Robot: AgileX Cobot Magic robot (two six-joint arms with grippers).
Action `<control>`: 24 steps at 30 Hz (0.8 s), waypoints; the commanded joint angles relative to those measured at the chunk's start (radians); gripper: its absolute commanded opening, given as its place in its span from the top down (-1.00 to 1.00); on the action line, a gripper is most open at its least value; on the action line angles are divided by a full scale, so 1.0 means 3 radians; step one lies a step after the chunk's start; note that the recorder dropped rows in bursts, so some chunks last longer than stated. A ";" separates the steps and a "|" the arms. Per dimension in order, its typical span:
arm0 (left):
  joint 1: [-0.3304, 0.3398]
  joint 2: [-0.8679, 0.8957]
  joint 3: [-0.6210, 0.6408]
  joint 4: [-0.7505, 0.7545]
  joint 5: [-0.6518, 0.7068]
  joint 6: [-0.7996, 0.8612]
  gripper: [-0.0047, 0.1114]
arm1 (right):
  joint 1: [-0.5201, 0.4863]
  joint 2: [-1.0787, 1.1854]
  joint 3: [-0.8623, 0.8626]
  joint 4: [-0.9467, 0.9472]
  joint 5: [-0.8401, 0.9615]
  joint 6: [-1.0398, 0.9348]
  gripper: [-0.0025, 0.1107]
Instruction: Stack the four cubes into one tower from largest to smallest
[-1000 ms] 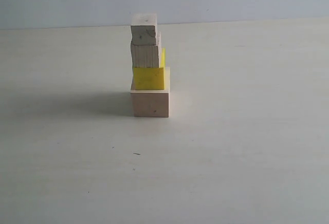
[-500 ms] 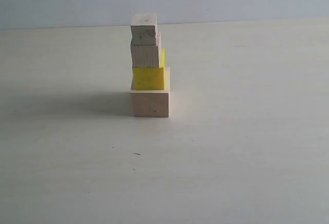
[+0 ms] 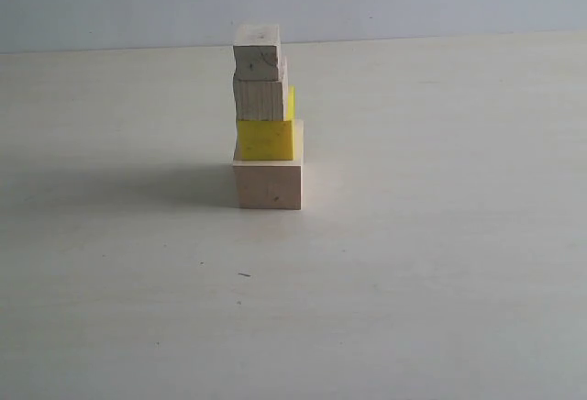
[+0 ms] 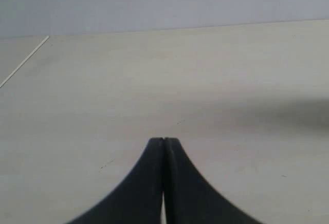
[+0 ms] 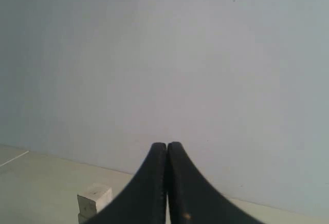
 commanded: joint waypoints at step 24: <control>-0.0016 -0.0016 0.0009 0.0010 -0.0014 -0.0009 0.92 | -0.1199 -0.0976 0.1693 -0.1615 -0.0173 0.1448 0.96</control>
